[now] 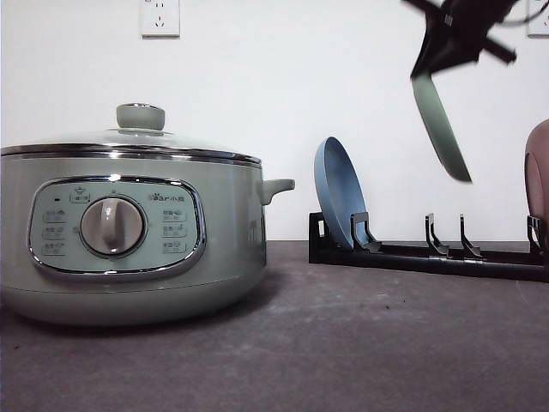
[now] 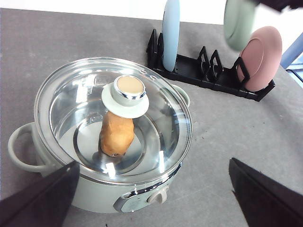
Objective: Transfer potato from steamer to green plate
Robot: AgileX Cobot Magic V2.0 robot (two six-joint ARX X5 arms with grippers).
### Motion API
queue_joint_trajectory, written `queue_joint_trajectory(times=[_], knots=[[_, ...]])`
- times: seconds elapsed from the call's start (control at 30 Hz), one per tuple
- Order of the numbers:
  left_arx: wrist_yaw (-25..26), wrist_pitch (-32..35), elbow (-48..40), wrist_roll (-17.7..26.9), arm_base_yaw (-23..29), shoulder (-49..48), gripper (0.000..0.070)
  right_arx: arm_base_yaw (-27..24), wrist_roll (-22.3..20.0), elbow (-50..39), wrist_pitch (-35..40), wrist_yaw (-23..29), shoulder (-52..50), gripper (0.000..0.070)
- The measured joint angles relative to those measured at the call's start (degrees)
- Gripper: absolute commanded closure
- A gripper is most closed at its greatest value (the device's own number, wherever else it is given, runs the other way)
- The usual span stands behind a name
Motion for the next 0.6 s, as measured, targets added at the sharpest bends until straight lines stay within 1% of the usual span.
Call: queue_joint_trajectory(times=[0.1,0.2,0.27,0.47,0.6], knots=[[0.0,0.02,0.02,0.02,0.0,0.0,0.0059,0.02,0.09,0.0,-1.54,-1.65,-2.11,0.0693],[0.0,0.02,0.02,0.0,0.0,0.0,0.0059,0.5,0.0,0.0,-5.03,-1.82,-4.73,0.0693],[0.0,0.02,0.02,0.02,0.0,0.0,0.0059,1.25,-0.78,0.0,-7.22,-1.82,-7.16,0.0693],[0.0,0.21,0.01,0.01,0.0,0.0,0.0059,5.14,-5.65,0.04,-14.66,-1.31,-14.95,0.0693],[0.0,0.44,0.02,0.0,0.0,0.0,0.0059,8.89,-10.09,0.07,-21.92,1.52,-18.35,0.0693]])
